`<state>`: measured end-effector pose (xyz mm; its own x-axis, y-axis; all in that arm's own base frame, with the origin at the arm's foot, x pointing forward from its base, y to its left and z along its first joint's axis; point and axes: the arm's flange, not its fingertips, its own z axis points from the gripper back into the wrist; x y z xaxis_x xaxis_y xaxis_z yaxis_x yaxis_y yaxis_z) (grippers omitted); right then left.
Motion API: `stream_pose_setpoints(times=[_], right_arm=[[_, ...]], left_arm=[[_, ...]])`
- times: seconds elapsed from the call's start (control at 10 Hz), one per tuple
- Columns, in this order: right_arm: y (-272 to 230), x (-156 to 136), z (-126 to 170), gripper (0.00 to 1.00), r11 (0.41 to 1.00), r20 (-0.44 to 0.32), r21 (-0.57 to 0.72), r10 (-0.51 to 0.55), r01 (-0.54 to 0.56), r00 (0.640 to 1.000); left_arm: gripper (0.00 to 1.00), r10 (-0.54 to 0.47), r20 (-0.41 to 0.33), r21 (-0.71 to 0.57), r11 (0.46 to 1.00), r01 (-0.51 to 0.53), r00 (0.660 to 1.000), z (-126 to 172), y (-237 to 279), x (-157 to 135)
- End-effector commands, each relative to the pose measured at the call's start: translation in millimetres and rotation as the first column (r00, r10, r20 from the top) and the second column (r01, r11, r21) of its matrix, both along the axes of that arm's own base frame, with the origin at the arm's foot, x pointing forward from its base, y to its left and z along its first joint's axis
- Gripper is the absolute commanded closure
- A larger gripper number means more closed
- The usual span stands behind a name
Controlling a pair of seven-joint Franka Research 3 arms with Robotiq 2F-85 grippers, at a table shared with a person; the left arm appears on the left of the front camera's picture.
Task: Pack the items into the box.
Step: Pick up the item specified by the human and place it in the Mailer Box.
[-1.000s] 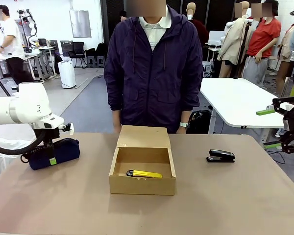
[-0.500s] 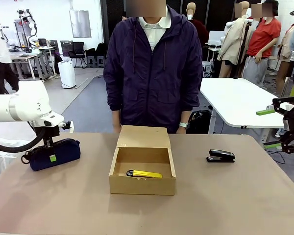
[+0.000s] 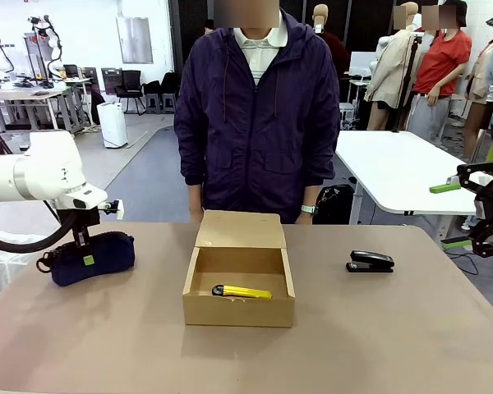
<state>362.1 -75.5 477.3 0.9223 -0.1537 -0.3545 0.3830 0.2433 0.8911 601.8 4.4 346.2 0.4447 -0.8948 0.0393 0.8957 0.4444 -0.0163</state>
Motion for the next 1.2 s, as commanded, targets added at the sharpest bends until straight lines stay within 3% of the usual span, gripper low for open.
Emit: stream_pose_setpoints(times=[0.0, 0.1, 0.4, 0.6, 0.7, 1.1], right_arm=[[-1, 1, 4, 0.00, 1.000, -0.005, -0.003, 0.007, -0.007, 1.000], [-1, 1, 4, 0.00, 1.000, -0.005, -0.003, 0.007, -0.007, 1.000], [-1, 1, 4, 0.00, 1.000, -0.005, -0.003, 0.007, -0.007, 1.000], [-1, 1, 4, 0.00, 1.000, -0.005, -0.003, 0.007, -0.007, 1.000], [-1, 1, 4, 0.00, 1.000, -0.005, -0.003, 0.007, -0.007, 1.000], [-1, 1, 4, 0.00, 1.000, -0.005, -0.003, 0.007, -0.007, 1.000]], left_arm=[[1.00, 0.072, -0.016, 0.032, 0.997, -0.072, 0.997, 48, 4, -14], [1.00, 0.128, -0.014, 0.030, 0.991, -0.128, 0.992, 92, 5, -25], [1.00, 0.089, 0.052, -0.155, 0.985, -0.080, 0.995, 232, 24, -86], [1.00, 0.172, 0.120, -0.145, 0.977, -0.154, 0.978, 252, 35, -108], [1.00, 0.108, 0.067, -0.121, 0.988, -0.099, 0.992, 252, 19, -98], [1.00, 0.106, 0.067, -0.130, 0.987, -0.096, 0.992, 254, 19, -102]])
